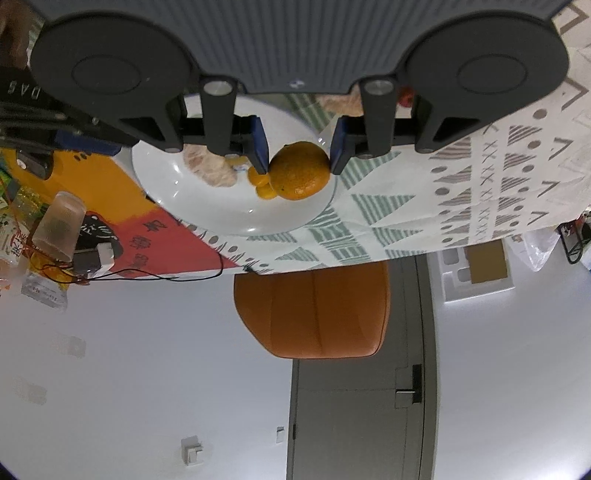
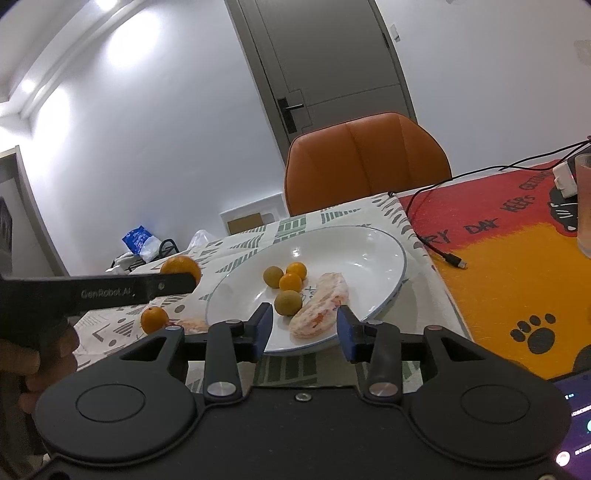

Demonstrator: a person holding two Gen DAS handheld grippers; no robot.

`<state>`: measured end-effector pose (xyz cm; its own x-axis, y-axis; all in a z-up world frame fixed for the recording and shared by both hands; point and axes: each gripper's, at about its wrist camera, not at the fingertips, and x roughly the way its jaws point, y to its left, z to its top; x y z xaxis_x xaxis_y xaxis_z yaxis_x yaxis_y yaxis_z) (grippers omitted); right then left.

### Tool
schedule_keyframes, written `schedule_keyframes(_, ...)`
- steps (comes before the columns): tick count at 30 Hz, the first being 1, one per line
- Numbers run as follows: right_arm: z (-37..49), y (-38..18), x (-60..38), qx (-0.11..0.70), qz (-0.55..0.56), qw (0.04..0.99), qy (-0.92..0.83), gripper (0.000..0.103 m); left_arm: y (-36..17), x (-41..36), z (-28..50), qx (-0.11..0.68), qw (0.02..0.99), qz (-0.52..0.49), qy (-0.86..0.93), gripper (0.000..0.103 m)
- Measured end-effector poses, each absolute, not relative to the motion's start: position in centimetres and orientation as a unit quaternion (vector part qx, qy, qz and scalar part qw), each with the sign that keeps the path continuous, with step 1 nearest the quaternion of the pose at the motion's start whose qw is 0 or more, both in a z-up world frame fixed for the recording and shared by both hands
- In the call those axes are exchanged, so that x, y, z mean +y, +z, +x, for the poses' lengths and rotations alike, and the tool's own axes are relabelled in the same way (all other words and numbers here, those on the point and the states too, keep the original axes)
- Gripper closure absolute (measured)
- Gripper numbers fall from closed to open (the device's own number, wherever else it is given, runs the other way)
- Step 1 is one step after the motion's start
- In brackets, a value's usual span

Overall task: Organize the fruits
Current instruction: 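Carry the orange and yellow-green fruit into the white plate and open both tools, then withdraw both tools from the plate toward the remaining fruits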

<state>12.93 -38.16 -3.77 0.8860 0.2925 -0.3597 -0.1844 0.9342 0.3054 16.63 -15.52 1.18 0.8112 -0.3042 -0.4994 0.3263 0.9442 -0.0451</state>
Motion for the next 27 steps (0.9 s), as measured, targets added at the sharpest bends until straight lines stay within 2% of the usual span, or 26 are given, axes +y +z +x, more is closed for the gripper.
schedule_keyframes(6, 12.7, -3.6, -38.6, 0.200, 0.135, 0.963, 0.119, 0.061, 1.6, -16.3, 17.0, 0.259, 0.951, 0.021, -0.169, 0.069)
schedule_keyframes(9, 12.5, -3.7, -38.9, 0.198, 0.137, 0.964, 0.114, 0.057, 1.6, -16.4, 17.1, 0.263, 0.952, 0.018, -0.157, 0.063)
schedule_keyframes(13, 12.5, -3.8, -38.9, 0.203, 0.139, 0.962, 0.116, 0.057, 1.5, -16.1, 16.8, 0.267, 0.952, 0.017, -0.150, 0.045)
schedule_keyframes(18, 12.7, -3.8, -38.2, 0.203, 0.135, 0.962, 0.123, 0.047, 1.6, -15.2, 16.2, 0.262, 0.955, 0.031, -0.133, 0.035)
schedule_keyframes(21, 12.8, -3.9, -37.6, 0.206, 0.133, 0.961, 0.128, 0.046, 1.7, -14.1, 15.9, 0.257, 0.959, 0.024, -0.119, 0.027)
schedule_keyframes(27, 12.9, -3.8, -36.1, 0.208, 0.124, 0.960, 0.138, 0.037, 1.6, -12.0, 15.4, 0.258, 0.961, 0.019, -0.094, 0.023)
